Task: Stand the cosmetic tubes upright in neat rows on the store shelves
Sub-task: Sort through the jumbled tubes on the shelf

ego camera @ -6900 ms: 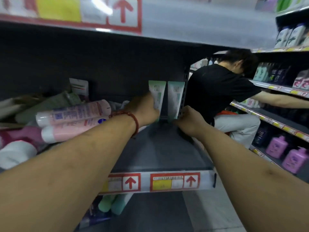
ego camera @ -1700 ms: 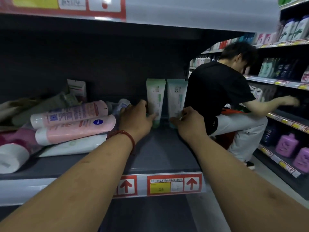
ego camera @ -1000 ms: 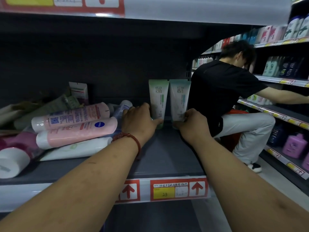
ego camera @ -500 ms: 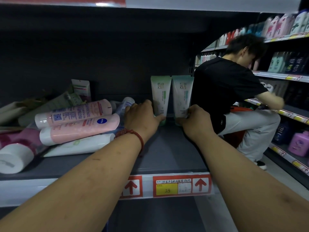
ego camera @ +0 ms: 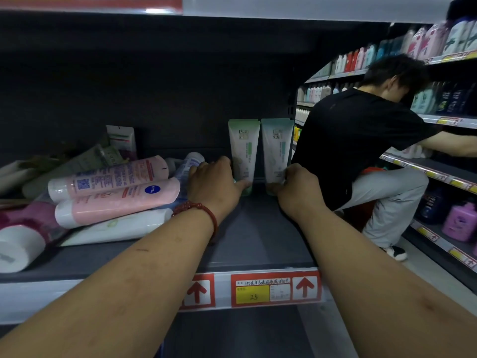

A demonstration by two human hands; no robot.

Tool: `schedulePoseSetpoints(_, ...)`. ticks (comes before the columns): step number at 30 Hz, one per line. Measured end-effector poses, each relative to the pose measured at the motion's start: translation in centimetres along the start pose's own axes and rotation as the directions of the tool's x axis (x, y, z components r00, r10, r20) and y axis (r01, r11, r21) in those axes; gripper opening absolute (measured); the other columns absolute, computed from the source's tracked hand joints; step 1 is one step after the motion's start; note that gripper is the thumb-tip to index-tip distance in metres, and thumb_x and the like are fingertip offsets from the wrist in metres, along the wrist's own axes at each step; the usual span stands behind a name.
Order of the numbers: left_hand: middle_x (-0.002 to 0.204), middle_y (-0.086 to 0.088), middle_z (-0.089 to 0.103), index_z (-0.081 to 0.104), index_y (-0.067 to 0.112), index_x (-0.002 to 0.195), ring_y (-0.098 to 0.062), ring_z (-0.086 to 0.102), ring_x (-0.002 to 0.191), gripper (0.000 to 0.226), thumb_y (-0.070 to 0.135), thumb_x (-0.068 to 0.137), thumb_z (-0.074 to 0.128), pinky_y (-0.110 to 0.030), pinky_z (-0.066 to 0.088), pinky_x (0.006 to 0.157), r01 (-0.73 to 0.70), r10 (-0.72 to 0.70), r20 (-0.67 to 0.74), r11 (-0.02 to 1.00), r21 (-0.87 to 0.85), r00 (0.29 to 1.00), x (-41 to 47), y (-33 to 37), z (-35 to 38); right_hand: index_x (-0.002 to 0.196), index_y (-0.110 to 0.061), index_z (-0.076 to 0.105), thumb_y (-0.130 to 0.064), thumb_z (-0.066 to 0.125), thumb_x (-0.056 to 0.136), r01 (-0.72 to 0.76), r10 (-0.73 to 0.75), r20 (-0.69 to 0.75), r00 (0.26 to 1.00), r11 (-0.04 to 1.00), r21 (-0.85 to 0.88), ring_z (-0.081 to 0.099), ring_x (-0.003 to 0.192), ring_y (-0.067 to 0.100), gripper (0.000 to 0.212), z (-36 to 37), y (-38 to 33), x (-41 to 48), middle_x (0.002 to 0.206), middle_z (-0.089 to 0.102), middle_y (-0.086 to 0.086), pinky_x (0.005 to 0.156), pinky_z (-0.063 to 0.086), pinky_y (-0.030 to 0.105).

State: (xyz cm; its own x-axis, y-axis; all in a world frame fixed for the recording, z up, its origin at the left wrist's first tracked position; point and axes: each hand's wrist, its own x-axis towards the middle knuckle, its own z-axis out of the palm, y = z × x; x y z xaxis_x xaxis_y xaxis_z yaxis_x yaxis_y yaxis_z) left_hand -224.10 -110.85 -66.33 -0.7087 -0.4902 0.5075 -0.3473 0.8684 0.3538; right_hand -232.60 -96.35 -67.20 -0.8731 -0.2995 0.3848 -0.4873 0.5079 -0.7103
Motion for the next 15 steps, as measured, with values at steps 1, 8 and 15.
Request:
schedulePoseSetpoints(1, 0.115, -0.006, 0.069, 0.058, 0.017, 0.114, -0.031, 0.059, 0.113, 0.051, 0.058, 0.084, 0.069, -0.045, 0.042, 0.101, 0.0, 0.0, -0.001, 1.0, 0.001, 1.0, -0.02, -0.01, 0.01, 0.117, -0.006, 0.056, -0.021, 0.077, 0.084, -0.003, 0.003, 0.001, 1.0, 1.0, -0.002, 0.061, 0.111, 0.03, 0.042, 0.02, 0.03, 0.04, 0.122, 0.064, 0.014, 0.087, 0.055, 0.036)
schedulePoseSetpoints(8, 0.114, -0.006, 0.069, 0.058, 0.017, 0.112, -0.031, 0.059, 0.111, 0.051, 0.059, 0.084, 0.068, -0.045, 0.043, 0.099, -0.006, 0.006, -0.003, 1.0, -0.001, 1.0, -0.05, 0.07, -0.03, 0.118, -0.006, 0.055, -0.021, 0.076, 0.084, 0.0, 0.0, 0.01, 1.0, 1.0, -0.03, 0.061, 0.111, 0.031, 0.043, 0.05, 0.14, 0.27, 0.124, 0.063, 0.014, 0.086, 0.053, 0.034)
schedulePoseSetpoints(15, 0.116, -0.006, 0.068, 0.06, 0.017, 0.113, -0.031, 0.059, 0.112, 0.053, 0.059, 0.082, 0.069, -0.042, 0.043, 0.097, -0.026, 0.027, -0.028, 0.999, 0.02, 0.999, 0.11, -0.11, 0.27, 0.12, -0.005, 0.056, -0.021, 0.077, 0.082, 0.013, -0.012, 0.01, 1.0, 0.999, -0.033, 0.061, 0.112, 0.028, 0.046, 0.28, 0.39, 0.59, 0.123, 0.063, 0.011, 0.084, 0.051, 0.029)
